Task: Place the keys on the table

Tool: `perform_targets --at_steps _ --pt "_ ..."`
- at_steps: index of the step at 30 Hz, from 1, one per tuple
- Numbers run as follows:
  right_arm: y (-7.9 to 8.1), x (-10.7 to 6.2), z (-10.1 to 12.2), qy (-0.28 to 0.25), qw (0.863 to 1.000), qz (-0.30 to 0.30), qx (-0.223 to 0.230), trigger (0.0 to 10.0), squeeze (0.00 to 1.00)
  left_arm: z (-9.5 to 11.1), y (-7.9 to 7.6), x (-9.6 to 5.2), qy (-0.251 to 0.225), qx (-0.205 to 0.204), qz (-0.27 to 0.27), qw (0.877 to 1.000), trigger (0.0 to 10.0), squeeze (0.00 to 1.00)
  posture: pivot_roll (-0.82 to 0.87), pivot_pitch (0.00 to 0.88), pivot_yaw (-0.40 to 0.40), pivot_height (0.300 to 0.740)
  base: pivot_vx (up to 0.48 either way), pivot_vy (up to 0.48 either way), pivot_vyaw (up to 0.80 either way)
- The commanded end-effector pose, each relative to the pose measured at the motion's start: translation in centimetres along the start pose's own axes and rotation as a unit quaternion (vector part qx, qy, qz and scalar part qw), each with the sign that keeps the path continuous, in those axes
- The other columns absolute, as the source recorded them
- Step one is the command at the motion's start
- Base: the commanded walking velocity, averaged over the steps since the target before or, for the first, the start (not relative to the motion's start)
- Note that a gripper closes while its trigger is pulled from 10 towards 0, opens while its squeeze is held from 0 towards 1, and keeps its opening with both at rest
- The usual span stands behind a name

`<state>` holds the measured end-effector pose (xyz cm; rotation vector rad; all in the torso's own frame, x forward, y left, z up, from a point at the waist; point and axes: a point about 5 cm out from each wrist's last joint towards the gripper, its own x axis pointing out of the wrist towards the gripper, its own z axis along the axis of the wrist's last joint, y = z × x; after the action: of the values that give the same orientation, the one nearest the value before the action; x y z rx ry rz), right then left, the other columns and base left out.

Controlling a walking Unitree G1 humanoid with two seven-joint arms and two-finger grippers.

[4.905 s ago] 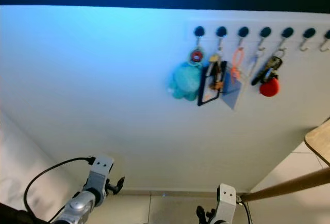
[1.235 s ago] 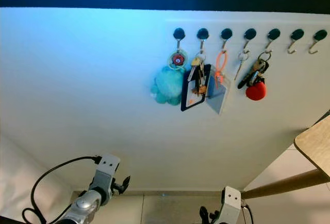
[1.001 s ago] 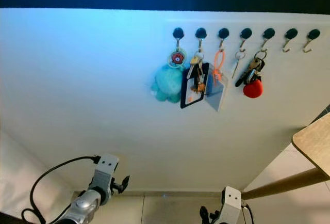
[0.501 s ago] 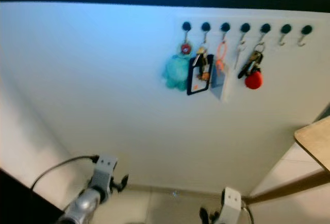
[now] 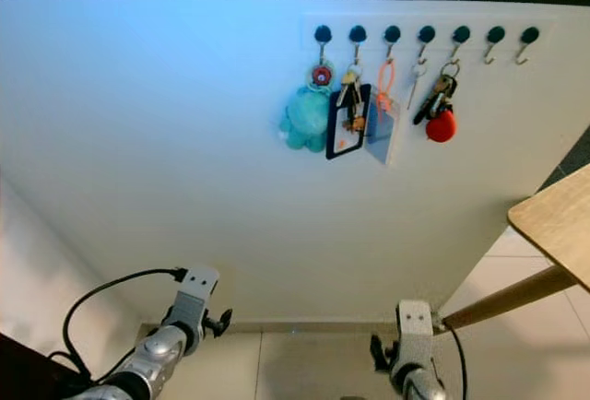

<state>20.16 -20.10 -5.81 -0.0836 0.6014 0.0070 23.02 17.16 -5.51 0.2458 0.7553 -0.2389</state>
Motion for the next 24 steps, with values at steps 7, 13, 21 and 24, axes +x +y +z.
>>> perform_targets --at_steps 7,13,21,24 --pt "2.0 0.8 3.3 -0.095 0.990 0.044 -0.097 10.0 0.00 -2.7 0.2 -0.6 0.063 0.022 0.033 0.997 10.0 0.00 0.04 0.049 -0.016 0.740 0.000 0.000 0.00" --pt "3.3 0.7 3.4 -0.104 0.987 0.077 -0.093 10.0 0.00 -3.4 1.0 -1.0 0.062 -0.021 0.079 0.995 10.0 0.00 0.04 0.055 -0.037 0.740 0.000 0.000 0.00" --pt "2.4 0.5 2.2 -0.081 0.991 0.046 0.091 10.0 0.00 -2.5 1.9 -1.3 -0.003 -0.133 0.095 0.986 10.0 0.00 0.05 0.058 -0.042 0.740 0.000 0.000 0.00" --pt "2.3 0.3 1.9 -0.080 0.990 0.044 0.109 10.0 0.00 -2.2 1.9 -1.2 -0.013 -0.129 0.086 0.988 10.0 0.00 0.05 0.064 -0.039 0.740 0.000 0.000 0.00"
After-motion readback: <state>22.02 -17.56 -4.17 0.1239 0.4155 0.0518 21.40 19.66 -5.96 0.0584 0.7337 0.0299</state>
